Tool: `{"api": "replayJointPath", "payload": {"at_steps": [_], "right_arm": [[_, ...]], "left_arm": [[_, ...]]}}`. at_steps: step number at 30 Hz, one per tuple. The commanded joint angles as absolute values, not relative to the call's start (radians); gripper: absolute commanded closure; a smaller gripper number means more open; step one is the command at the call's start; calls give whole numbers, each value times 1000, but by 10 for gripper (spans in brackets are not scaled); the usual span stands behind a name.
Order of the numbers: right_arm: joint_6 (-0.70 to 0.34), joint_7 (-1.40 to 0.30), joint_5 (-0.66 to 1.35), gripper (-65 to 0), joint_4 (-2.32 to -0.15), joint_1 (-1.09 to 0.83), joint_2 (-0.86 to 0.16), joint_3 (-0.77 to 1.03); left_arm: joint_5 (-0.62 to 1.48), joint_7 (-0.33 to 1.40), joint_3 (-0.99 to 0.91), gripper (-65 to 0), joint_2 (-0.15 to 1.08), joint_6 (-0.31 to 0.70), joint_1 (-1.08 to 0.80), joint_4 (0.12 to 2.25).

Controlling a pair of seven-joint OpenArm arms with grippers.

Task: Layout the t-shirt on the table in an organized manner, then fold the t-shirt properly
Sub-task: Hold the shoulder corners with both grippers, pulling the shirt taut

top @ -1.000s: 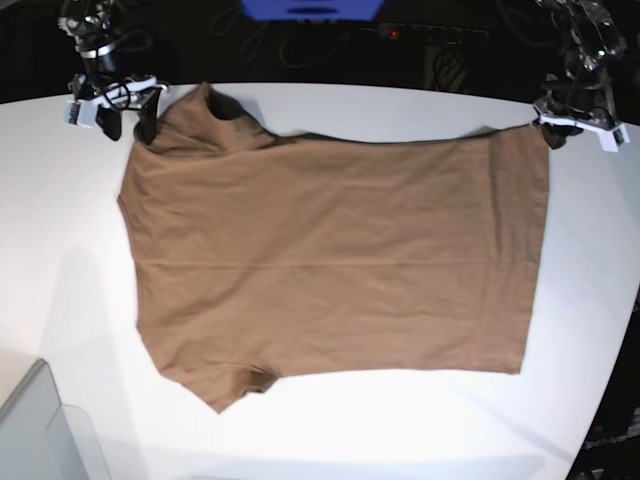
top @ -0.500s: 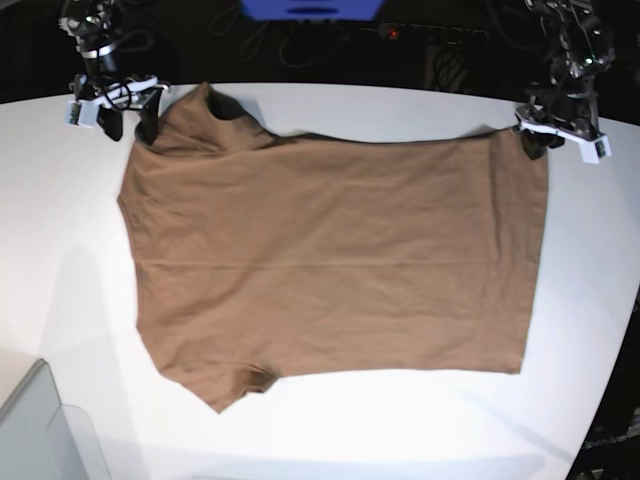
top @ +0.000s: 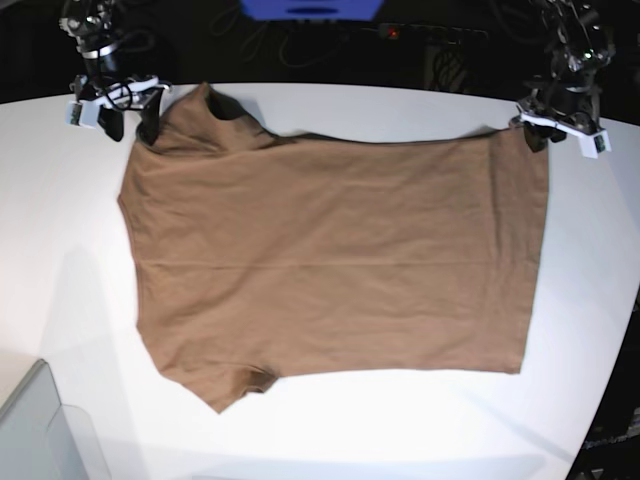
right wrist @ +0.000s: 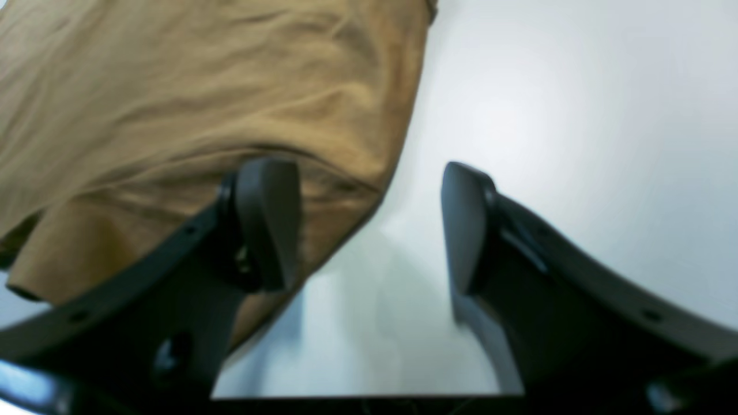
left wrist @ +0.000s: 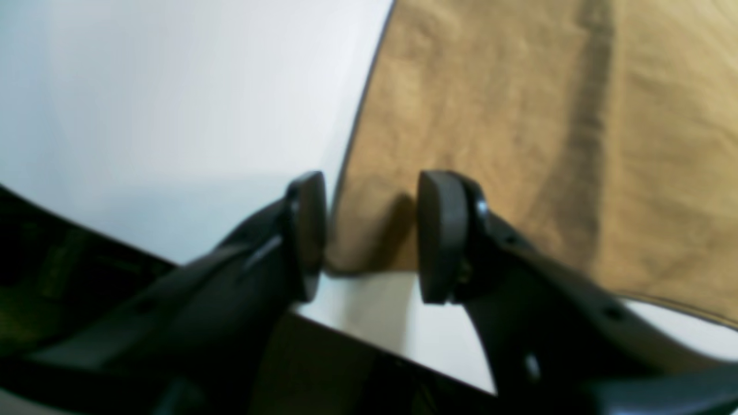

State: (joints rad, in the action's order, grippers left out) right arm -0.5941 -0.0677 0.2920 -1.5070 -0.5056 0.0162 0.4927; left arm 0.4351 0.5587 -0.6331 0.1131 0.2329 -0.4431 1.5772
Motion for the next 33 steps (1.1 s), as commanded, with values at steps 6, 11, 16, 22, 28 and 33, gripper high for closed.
{"api": "replayJointPath", "payload": {"at_steps": [6, 11, 16, 22, 28, 33], "right_arm": [[-605, -76, 291, -394, -1515, -518, 16, 435], [-605, -76, 291, -392, -1512, -518, 45, 441], [-605, -76, 291, -392, -1515, -542, 47, 438], [-605, -71, 291, -392, -1517, -575, 45, 441], [-605, -74, 291, -390, -1517, -575, 48, 435], [-607, -74, 291, -310, -1514, -572, 48, 433]], "left_arm": [[432, 576, -596, -178, 124, 228, -447, 1524], [433, 579, -596, -175, 117, 228, -446, 1498], [433, 576, -596, -83, 117, 228, -444, 1500], [433, 579, -596, -2, 117, 228, -430, 1498], [433, 579, -596, 0, 117, 228, -432, 1498], [432, 581, -596, 0, 119, 228, -433, 1500]]}}
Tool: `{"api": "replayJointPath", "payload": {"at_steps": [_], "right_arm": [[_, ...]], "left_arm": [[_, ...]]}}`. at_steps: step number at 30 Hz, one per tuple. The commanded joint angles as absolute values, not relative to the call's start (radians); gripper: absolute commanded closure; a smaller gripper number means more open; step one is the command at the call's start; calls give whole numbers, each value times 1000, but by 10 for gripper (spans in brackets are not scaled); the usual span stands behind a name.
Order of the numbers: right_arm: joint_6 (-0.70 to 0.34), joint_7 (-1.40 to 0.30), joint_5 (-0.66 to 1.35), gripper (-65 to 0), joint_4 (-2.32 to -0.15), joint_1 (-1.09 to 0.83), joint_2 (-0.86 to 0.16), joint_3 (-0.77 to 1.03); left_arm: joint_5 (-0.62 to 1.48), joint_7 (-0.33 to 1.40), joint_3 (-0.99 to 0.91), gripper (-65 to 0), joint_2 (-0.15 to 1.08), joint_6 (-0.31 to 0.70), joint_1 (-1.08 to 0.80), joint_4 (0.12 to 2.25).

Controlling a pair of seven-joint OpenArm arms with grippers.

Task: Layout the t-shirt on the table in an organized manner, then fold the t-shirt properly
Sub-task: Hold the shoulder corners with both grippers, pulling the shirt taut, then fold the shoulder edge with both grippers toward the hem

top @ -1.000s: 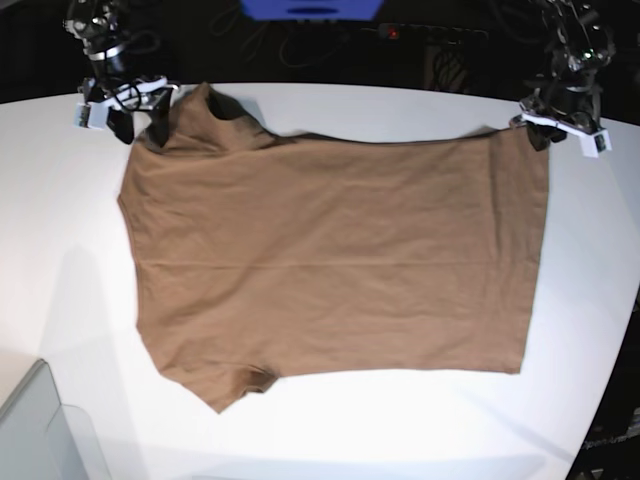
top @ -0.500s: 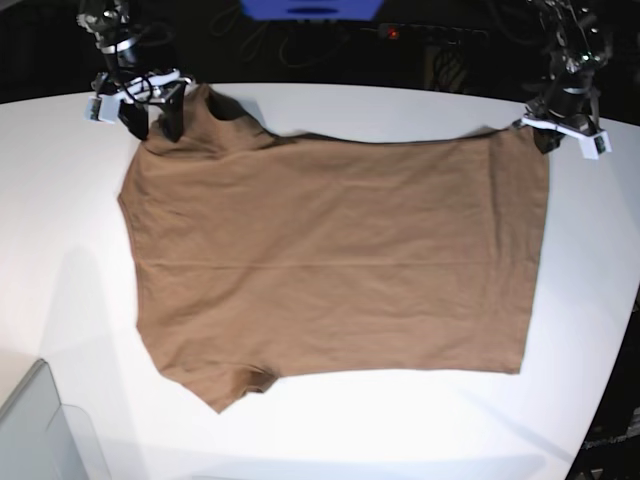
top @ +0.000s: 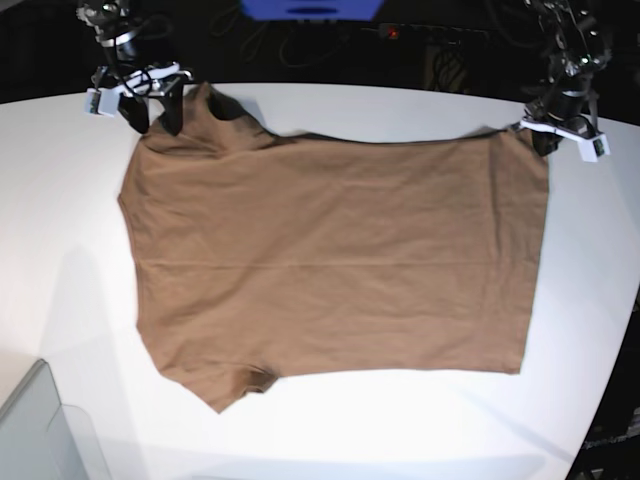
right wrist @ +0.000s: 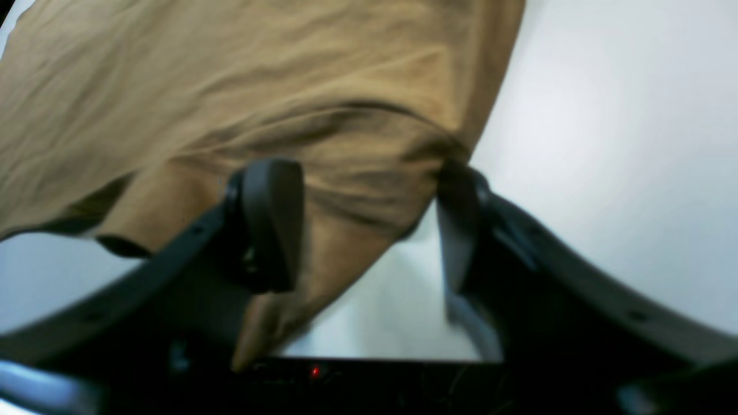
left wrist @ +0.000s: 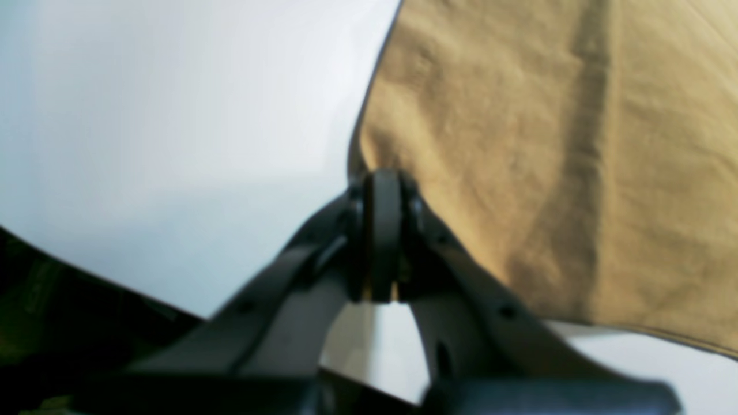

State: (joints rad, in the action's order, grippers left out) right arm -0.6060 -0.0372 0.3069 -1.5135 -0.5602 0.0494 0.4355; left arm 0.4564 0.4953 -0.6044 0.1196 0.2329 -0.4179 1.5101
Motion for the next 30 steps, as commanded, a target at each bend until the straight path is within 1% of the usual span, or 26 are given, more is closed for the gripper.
{"api": "replayJointPath", "payload": {"at_steps": [1, 6, 7, 11, 15, 19, 24, 30], "right_arm": [[-607, -74, 291, -265, -1512, -568, 48, 433], [-607, -74, 291, -28, -1529, -572, 48, 433], [-607, -74, 291, 0, -1538, -573, 48, 433], [-607, -68, 292, 0, -1609, -602, 50, 435], [-607, -67, 295, 0, -1718, -627, 61, 438], [-607, -67, 295, 0, -1819, -639, 82, 441], [-607, -68, 295, 0, -1893, -633, 94, 437], [-607, -76, 295, 0, -1893, -567, 94, 440]], "left_arm": [[430, 581, -596, 0, 119, 228, -433, 1501], [430, 581, -596, 0, 120, 228, -438, 1509], [433, 581, -596, 0, 124, 228, -440, 1509], [435, 581, -599, 0, 124, 232, -441, 1517], [435, 581, -604, 0, 119, 344, -441, 1563], [435, 582, -644, 0, 104, 409, -441, 1596], [435, 582, -704, 0, 90, 412, -438, 1658], [435, 582, -733, 0, 96, 412, -386, 1670]]}}
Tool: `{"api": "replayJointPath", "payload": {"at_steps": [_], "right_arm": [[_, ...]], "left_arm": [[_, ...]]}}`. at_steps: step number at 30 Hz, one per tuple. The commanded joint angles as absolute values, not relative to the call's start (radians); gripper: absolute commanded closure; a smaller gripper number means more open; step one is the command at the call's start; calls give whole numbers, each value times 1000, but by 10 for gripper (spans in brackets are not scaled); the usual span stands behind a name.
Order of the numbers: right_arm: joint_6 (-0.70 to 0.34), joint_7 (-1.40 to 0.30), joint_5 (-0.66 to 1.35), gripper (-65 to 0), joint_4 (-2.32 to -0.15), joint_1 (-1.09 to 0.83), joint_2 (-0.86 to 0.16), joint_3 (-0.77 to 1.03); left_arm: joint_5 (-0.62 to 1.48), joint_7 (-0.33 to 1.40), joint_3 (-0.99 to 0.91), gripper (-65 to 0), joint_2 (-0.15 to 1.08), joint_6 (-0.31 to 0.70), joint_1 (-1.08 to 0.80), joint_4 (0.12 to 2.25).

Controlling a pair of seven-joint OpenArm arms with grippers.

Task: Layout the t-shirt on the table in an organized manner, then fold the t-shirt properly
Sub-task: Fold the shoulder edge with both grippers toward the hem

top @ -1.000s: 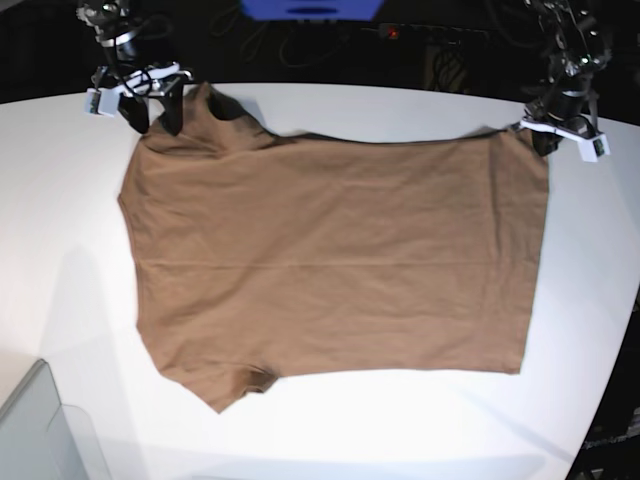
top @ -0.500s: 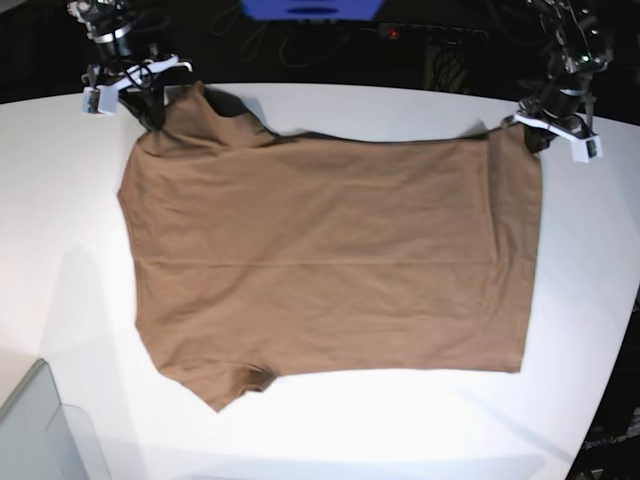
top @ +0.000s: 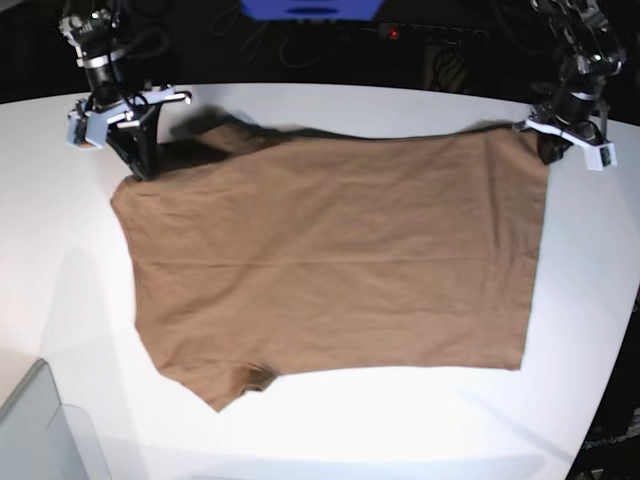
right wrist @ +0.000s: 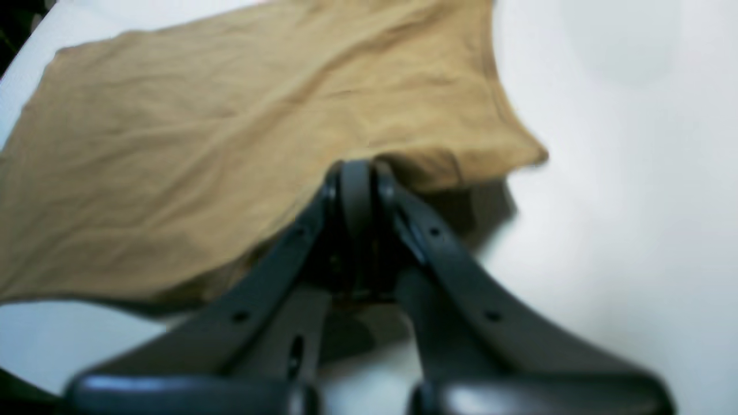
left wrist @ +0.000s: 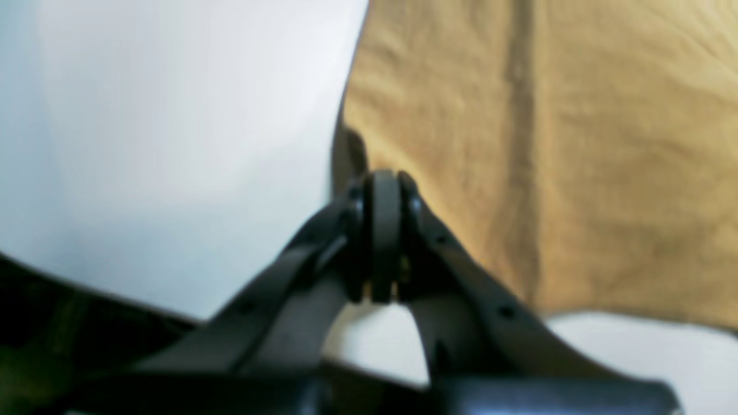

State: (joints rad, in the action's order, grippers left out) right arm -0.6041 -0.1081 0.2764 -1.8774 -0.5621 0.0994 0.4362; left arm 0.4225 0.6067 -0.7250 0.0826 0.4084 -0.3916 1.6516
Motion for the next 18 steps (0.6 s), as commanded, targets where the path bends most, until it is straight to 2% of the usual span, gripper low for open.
{"api": "replayJointPath", "payload": {"at_steps": [1, 6, 18], "right_arm": [[-607, -76, 295, 0, -1893, -559, 93, 440], [-607, -81, 291, 0, -1885, -503, 93, 440], [-607, -237, 291, 0, -1774, -303, 48, 441]], "left_arm": [[435, 582, -740, 0, 96, 412, -377, 1670], [435, 582, -745, 0, 97, 412, -320, 1670], [426, 584, -740, 0, 119, 410, -179, 1613]]}}
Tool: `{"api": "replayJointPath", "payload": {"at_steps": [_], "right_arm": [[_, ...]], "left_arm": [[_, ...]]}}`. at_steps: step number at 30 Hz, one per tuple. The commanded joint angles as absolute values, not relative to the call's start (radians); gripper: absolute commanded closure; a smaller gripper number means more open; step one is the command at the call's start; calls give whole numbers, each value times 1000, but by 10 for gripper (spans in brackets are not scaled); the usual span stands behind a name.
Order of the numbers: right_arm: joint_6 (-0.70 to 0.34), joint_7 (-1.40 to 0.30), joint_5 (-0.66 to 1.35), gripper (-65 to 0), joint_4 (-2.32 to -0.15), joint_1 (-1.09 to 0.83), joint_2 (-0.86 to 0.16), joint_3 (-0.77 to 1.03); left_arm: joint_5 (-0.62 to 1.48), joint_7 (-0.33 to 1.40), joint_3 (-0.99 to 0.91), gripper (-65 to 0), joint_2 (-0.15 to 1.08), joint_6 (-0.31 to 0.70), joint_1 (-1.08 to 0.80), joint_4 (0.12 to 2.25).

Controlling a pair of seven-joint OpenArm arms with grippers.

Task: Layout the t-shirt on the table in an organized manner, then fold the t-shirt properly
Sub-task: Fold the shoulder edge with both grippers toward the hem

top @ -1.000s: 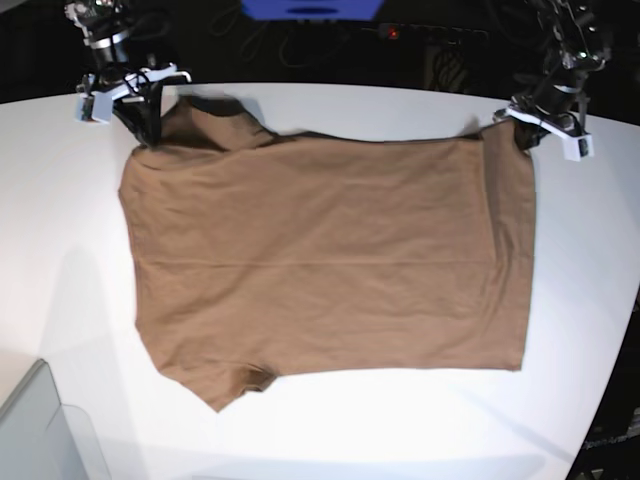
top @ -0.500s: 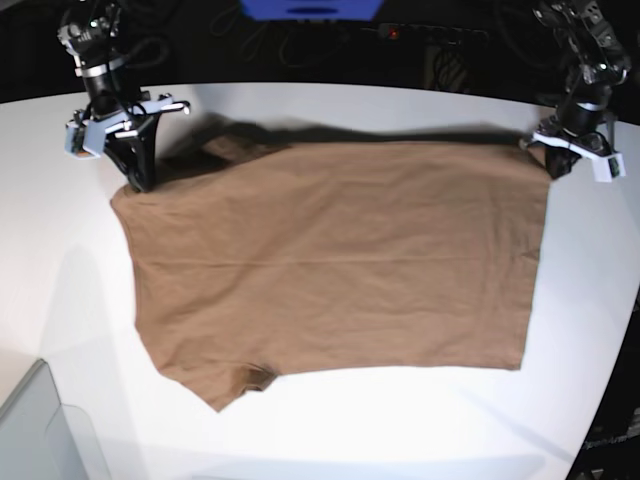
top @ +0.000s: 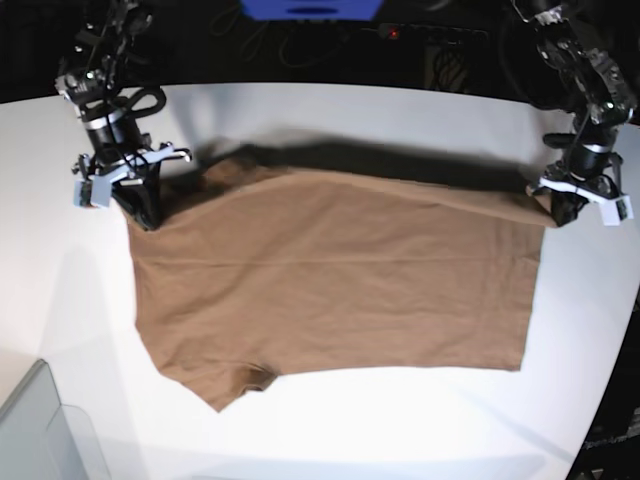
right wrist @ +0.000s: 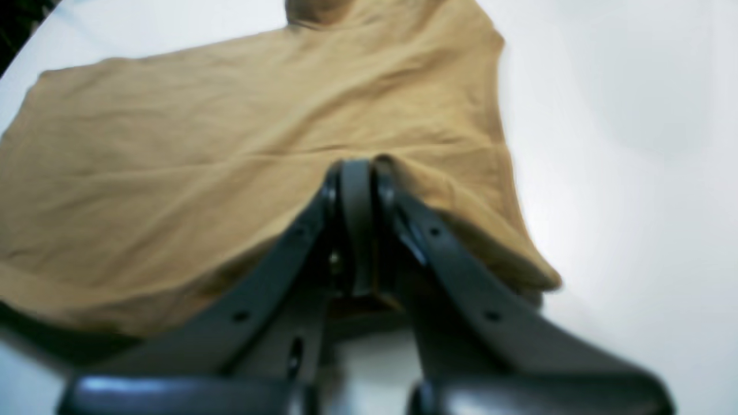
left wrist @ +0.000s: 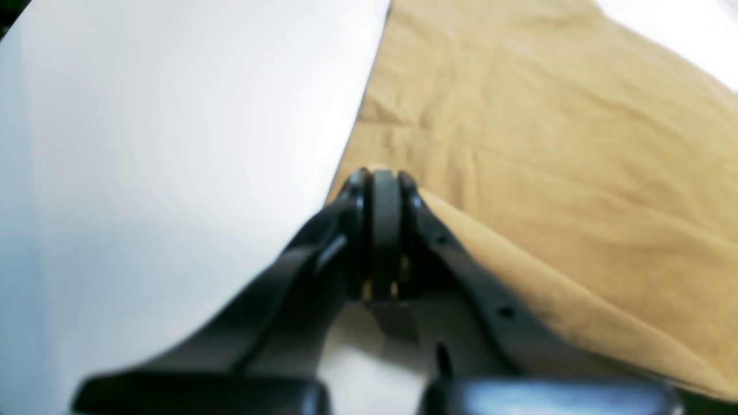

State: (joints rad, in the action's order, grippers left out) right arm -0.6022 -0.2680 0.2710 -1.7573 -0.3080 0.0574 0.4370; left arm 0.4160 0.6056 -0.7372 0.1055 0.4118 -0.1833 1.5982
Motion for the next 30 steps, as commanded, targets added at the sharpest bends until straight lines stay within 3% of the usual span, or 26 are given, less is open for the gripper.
{"api": "replayJointPath", "payload": {"at_steps": [1, 30], "right_arm": [[-607, -245, 291, 0, -1761, -286, 39, 441], [-607, -257, 289, 0, -1419, 44, -35, 432]], "left_arm": [[426, 584, -740, 0, 119, 410, -162, 1593], [358, 582, -739, -1, 162, 406, 114, 1333]]}}
